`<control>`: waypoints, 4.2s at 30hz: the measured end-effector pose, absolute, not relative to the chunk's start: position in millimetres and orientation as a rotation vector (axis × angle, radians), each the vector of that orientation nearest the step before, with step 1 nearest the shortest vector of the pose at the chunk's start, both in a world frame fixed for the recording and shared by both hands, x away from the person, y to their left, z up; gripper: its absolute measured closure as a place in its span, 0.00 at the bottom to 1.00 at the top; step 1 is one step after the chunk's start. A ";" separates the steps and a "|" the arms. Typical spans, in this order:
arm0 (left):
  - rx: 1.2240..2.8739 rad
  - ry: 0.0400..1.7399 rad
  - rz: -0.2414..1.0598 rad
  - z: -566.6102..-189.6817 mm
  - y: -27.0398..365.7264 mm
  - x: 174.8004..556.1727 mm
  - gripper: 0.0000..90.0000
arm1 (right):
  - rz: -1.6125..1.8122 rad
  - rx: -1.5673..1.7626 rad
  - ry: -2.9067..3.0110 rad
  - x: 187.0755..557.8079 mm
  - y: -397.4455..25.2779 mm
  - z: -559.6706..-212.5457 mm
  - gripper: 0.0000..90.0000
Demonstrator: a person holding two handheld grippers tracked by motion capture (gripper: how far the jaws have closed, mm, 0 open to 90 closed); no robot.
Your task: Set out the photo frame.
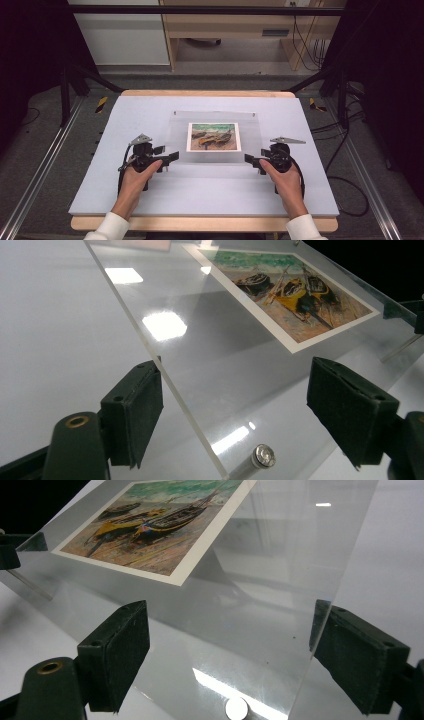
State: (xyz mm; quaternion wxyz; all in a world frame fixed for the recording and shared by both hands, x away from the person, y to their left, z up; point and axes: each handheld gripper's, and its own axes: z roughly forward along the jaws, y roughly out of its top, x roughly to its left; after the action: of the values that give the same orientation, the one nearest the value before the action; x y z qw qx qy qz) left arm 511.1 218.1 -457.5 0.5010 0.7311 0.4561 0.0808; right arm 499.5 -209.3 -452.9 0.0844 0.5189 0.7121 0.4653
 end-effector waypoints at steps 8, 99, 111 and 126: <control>1.768 1.104 0.224 -455.0 219.0 502.9 0.29 | 1.383 1.508 2.128 492.6 -210.1 -451.5 0.21; 1.834 1.088 0.448 -442.8 219.2 441.5 0.62 | 1.137 1.279 2.174 430.1 -211.0 -442.8 0.53; 1.842 1.085 0.466 -442.8 218.5 437.4 0.63 | 1.119 1.268 2.173 425.8 -210.9 -443.9 0.55; 1.852 1.080 0.476 -442.7 218.7 434.2 0.66 | 1.110 1.269 2.175 422.1 -211.6 -444.7 0.59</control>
State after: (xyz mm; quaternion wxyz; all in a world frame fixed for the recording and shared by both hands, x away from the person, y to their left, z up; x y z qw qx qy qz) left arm 434.2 218.7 -442.7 0.4552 0.7510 0.4378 0.1928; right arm 422.1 -211.6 -444.7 0.1938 0.4526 0.7753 0.3956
